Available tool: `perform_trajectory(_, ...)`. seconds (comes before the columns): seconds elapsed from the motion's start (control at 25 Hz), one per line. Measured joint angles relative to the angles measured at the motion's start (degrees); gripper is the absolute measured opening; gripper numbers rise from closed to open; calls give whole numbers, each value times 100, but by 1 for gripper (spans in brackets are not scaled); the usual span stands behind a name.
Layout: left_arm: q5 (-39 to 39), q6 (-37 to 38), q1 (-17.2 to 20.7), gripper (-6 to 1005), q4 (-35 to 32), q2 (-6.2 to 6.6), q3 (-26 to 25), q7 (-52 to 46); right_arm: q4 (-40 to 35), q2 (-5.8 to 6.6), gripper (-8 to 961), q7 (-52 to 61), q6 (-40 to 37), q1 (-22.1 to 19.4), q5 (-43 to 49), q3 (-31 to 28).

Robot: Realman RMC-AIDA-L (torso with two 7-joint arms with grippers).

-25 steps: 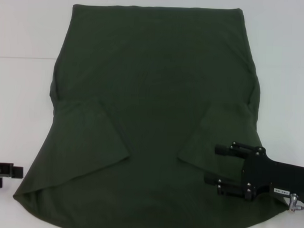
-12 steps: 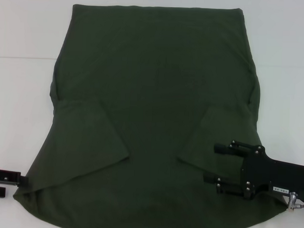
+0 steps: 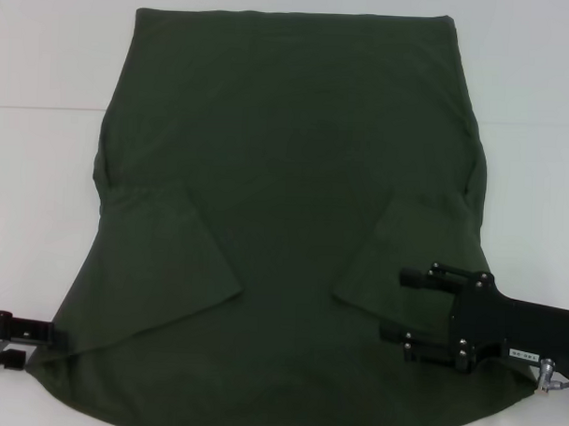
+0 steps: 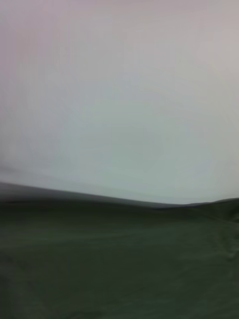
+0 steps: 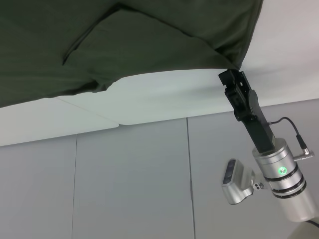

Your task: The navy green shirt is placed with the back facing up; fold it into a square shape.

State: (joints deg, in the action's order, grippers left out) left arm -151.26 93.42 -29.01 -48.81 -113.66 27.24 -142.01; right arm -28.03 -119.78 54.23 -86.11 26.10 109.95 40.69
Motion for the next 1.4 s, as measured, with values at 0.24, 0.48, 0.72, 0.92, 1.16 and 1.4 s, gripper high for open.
perform_trajectory(0.24,0,-8,-55,816,128,1,0,3,0,-1,789,0,0,0,0,0)
perform_trajectory(0.48,0,-20,-95,816,151,-43,53,7,0,-3,790,0,4,10,0,0)
perform_trajectory(0.72,0,-26,-117,815,162,-91,132,5,0,-10,790,32,7,9,0,0)
perform_trajectory(0.92,0,-26,-139,813,162,-113,218,-15,0,-10,790,51,8,8,0,0)
perform_trajectory(1.16,-5,-69,-120,807,121,-124,383,37,0,-10,790,58,0,15,0,0)
perform_trajectory(1.4,-31,-147,-127,581,149,-122,513,33,0,-10,790,70,-20,17,0,0)
